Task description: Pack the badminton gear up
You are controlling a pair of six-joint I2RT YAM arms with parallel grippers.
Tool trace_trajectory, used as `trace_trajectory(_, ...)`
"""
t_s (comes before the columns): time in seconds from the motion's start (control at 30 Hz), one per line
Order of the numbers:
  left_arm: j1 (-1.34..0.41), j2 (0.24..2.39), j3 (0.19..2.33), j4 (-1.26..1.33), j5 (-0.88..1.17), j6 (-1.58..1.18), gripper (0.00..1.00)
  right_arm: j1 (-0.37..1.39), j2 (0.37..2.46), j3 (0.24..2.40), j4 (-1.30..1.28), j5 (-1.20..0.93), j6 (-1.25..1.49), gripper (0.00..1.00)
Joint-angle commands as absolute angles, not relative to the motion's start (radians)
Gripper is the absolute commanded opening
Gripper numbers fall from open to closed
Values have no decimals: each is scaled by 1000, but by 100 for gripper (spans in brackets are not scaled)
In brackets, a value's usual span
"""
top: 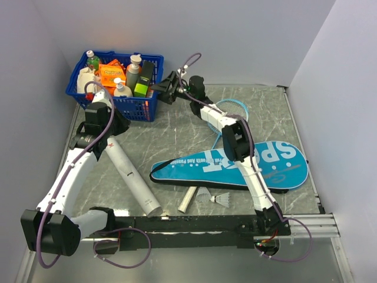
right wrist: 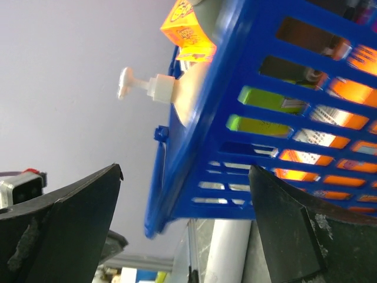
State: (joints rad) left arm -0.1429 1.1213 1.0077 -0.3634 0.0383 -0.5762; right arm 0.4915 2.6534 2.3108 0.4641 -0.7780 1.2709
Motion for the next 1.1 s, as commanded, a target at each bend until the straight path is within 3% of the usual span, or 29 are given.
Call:
trace_trajectory(0.0, -140, 1132, 1029, -301, 112, -552, 13, 508, 2458, 2020, 708, -853, 1335, 98)
trace_trajectory(0.2, -234, 1225, 1109, -241, 144, -520, 14, 393, 2070, 1625, 494, -810, 1040, 100)
trace_trajectory(0.37, -385, 1405, 1242, -242, 124, -485, 14, 339, 1849, 1476, 157, -669, 749, 100)
trace_trajectory(0.53, -428, 1587, 1400, -248, 113, -459, 13, 339, 1626, 1373, -93, -491, 550, 100)
trace_trajectory(0.77, -430, 1843, 1639, -290, 3, -453, 11, 342, 1402, 1224, -143, -390, 482, 100)
trace_trajectory(1.07, -388, 2028, 1856, -397, -212, -436, 8, 373, 1318, 1144, -181, -359, 451, 100)
